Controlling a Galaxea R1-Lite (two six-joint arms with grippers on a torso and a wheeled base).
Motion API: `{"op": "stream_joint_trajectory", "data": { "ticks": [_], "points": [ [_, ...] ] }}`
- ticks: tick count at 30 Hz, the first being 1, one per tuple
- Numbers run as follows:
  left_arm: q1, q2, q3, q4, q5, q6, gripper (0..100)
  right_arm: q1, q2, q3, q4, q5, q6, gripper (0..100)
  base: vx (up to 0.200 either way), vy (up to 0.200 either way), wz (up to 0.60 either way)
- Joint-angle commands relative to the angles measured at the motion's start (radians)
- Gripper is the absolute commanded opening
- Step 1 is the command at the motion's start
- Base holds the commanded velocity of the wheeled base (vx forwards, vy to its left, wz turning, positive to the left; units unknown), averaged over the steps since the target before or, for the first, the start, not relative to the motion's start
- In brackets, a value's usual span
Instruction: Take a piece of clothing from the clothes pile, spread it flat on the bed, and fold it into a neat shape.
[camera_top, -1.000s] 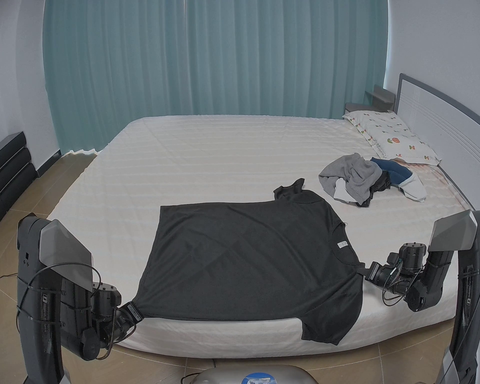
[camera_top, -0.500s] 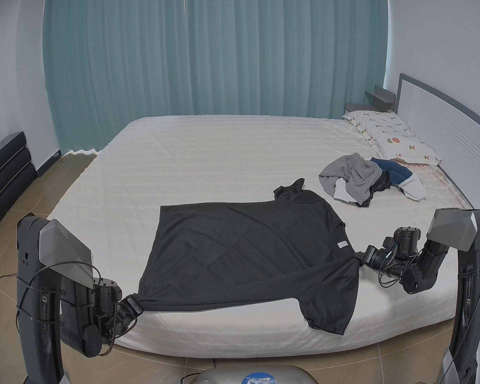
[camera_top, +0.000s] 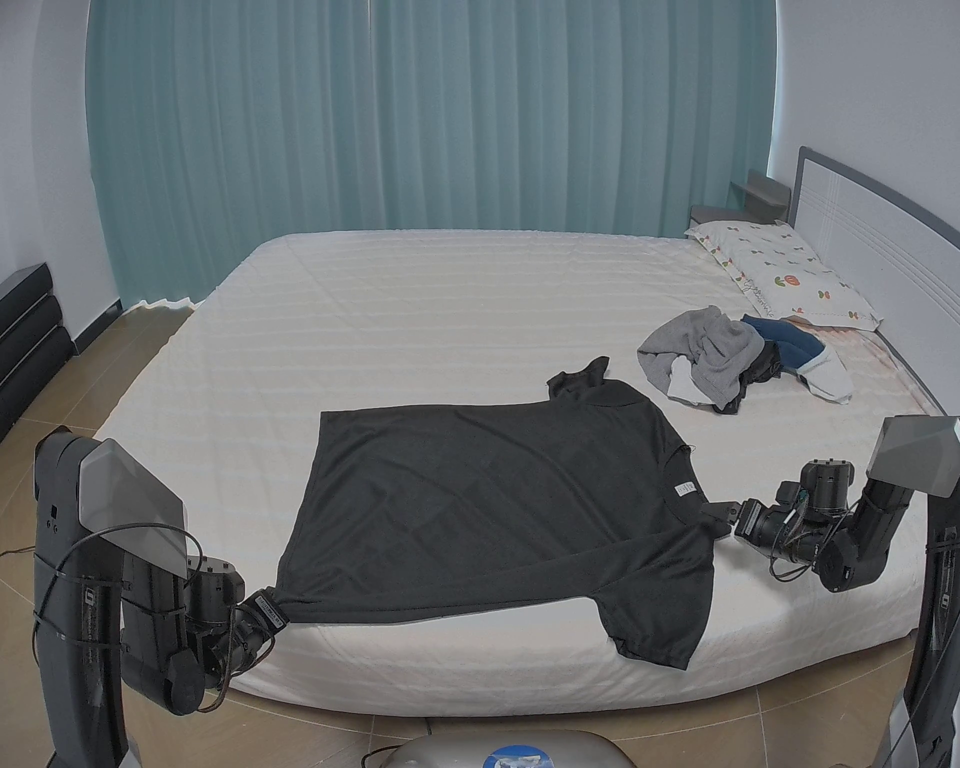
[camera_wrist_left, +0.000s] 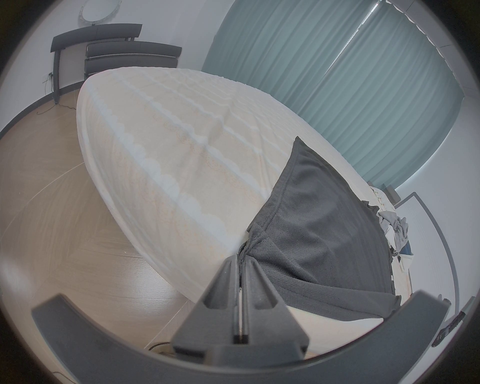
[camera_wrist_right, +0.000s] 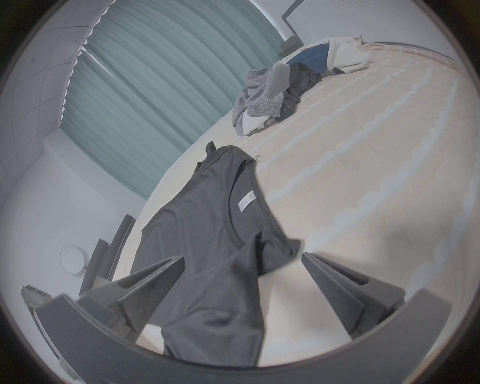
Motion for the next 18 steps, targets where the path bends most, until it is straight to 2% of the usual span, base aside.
{"op": "stream_joint_trajectory", "data": {
  "ticks": [1, 2, 4, 7, 12, 14, 18],
  "points": [
    [0.0, 0.001, 0.0, -0.001, -0.001, 0.0, 0, -0.032, -0.098, 0.164, -0.046, 0.06, -0.045, 100, 0.0, 0.0, 0.0],
    [0.0, 0.001, 0.0, -0.001, -0.001, 0.0, 0, -0.032, -0.098, 0.164, -0.046, 0.06, -0.045, 100, 0.0, 0.0, 0.0],
    [0.0, 0.001, 0.002, -0.001, -0.001, 0.0, 0, -0.017, -0.083, 0.249, -0.061, 0.063, -0.113, 100, 0.0, 0.0, 0.0],
    [0.0, 0.002, 0.003, -0.001, -0.001, 0.0, 0, 0.015, -0.051, 0.303, -0.098, 0.056, -0.162, 100, 0.0, 0.0, 0.0],
    [-0.001, 0.007, 0.002, -0.001, 0.001, 0.0, 0, 0.106, 0.05, 0.37, -0.286, -0.027, -0.136, 100, 0.0, 0.0, 0.0],
    [-0.001, 0.007, 0.002, -0.001, 0.001, 0.0, 0, 0.112, 0.08, 0.382, -0.36, -0.032, -0.119, 100, 0.0, 0.0, 0.0],
    [-0.001, 0.008, 0.0, -0.001, 0.001, 0.0, 0, 0.118, 0.084, 0.405, -0.391, -0.032, -0.105, 100, 0.0, 0.0, 0.0]
  ]
}}
